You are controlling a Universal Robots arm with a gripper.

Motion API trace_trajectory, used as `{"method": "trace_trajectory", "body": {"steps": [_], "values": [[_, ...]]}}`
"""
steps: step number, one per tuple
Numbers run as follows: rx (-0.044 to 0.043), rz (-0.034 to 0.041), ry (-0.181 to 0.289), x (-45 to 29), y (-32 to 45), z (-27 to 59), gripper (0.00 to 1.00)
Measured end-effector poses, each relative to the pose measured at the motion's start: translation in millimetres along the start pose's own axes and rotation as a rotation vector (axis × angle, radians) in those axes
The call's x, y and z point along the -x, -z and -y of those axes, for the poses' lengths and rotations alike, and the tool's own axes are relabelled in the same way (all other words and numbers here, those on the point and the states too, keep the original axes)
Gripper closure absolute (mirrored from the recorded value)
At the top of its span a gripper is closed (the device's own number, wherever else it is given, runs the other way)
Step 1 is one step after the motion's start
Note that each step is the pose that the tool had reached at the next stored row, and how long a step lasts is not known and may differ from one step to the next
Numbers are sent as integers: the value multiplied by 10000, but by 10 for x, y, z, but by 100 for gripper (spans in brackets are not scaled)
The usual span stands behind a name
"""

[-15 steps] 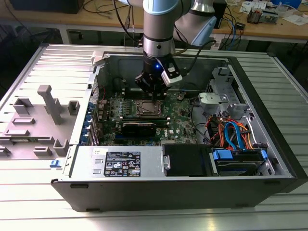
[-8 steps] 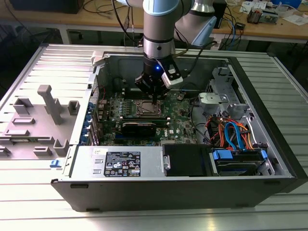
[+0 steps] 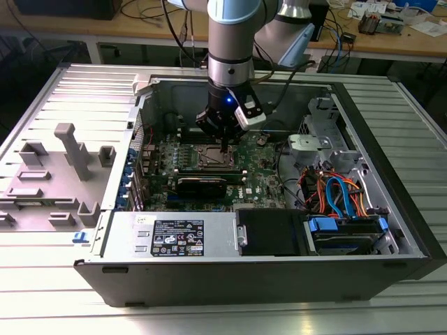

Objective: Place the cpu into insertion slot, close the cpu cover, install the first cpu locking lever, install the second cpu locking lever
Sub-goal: 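Install the second cpu locking lever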

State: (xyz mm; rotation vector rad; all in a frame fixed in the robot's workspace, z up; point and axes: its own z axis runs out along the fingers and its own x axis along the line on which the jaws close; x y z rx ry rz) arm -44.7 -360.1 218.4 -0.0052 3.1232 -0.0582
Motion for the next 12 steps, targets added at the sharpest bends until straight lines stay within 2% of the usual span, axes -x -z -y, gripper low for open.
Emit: {"method": "trace_trajectory", "body": {"steps": [12], "values": [[-13,0,-1,6,2,30,89]]}}
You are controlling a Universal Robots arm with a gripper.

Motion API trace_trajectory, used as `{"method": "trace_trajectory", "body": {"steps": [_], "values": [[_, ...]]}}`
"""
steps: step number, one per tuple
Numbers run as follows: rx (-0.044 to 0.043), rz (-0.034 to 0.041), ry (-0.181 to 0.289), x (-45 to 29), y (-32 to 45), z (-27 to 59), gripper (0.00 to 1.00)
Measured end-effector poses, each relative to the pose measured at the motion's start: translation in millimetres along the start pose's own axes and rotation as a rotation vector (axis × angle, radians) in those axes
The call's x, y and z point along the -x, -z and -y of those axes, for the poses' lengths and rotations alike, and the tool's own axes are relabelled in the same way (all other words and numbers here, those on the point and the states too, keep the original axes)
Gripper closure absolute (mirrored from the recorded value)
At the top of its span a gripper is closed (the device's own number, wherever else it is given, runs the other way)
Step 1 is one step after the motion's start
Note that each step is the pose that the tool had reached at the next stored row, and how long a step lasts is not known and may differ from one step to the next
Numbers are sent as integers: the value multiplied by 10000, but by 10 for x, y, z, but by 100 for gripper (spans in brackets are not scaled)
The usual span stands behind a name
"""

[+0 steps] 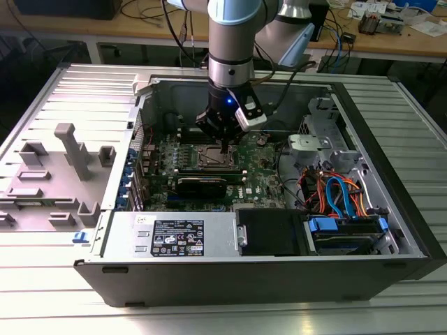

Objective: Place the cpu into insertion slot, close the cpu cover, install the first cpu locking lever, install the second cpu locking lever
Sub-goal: 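Install the second cpu locking lever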

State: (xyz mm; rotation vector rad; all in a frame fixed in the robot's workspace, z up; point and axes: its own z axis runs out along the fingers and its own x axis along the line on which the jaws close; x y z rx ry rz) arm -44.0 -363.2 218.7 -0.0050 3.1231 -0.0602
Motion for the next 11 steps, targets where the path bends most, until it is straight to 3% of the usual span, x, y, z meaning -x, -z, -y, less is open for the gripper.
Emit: {"method": "trace_trajectory", "body": {"steps": [2,5,11], "values": [[-78,-1,4,2,35,2,89],[-120,-1,4,2,89,4,89],[-131,-2,4,4,107,57,89]]}}
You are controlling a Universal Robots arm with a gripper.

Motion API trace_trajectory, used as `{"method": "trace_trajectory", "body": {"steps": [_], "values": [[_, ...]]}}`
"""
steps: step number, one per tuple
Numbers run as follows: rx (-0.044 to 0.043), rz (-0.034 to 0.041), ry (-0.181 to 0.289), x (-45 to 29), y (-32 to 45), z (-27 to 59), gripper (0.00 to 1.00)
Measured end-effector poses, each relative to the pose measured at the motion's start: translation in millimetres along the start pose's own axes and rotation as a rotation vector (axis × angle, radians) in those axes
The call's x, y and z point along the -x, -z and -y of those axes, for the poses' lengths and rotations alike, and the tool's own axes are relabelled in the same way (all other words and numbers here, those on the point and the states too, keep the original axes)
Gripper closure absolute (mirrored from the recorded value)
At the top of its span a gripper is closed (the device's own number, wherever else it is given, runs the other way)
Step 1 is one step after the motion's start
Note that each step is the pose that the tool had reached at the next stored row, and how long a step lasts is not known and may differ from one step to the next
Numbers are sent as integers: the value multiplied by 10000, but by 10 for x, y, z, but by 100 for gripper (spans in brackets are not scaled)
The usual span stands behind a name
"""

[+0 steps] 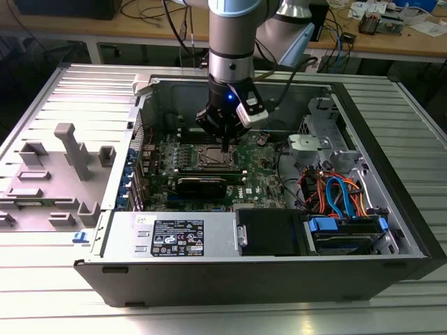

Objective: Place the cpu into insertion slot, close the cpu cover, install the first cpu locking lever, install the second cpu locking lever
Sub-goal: 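Install the second cpu locking lever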

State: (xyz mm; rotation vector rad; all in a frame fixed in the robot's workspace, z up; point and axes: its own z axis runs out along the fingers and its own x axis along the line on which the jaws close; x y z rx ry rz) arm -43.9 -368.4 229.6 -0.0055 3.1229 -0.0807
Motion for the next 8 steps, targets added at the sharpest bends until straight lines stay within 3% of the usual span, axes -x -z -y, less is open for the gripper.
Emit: {"method": "trace_trajectory", "body": {"steps": [8], "values": [[-3,-1,0,-1,10,141,89]]}}
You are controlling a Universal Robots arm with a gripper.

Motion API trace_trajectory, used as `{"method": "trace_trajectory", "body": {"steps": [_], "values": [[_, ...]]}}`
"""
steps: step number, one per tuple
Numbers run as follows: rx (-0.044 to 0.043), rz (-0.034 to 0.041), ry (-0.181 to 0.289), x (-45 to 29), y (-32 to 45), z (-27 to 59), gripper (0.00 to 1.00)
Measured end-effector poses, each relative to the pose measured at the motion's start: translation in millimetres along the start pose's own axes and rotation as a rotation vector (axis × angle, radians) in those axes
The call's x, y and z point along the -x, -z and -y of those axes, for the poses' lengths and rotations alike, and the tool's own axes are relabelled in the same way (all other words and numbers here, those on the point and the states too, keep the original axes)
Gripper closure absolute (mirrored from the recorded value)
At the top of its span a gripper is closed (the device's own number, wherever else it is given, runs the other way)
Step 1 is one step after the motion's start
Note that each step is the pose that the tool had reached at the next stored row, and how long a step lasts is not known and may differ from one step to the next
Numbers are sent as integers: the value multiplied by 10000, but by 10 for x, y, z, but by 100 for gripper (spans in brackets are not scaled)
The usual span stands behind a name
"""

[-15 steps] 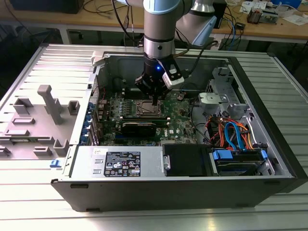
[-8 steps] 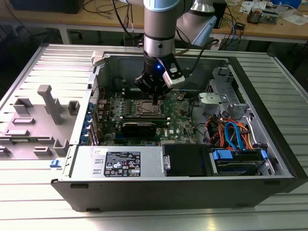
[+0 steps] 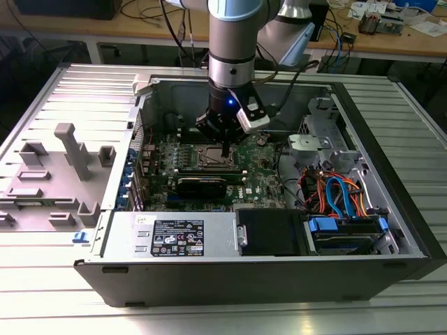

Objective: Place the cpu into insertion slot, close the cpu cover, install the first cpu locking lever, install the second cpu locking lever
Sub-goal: 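Install the second cpu locking lever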

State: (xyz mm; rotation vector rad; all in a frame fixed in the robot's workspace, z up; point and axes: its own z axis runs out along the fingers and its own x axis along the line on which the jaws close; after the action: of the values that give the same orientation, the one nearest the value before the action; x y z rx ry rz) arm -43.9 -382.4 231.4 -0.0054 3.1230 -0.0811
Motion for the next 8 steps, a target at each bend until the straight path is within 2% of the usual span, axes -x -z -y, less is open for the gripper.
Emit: {"method": "trace_trajectory", "body": {"steps": [8], "values": [[7,1,-1,0,67,25,89]]}}
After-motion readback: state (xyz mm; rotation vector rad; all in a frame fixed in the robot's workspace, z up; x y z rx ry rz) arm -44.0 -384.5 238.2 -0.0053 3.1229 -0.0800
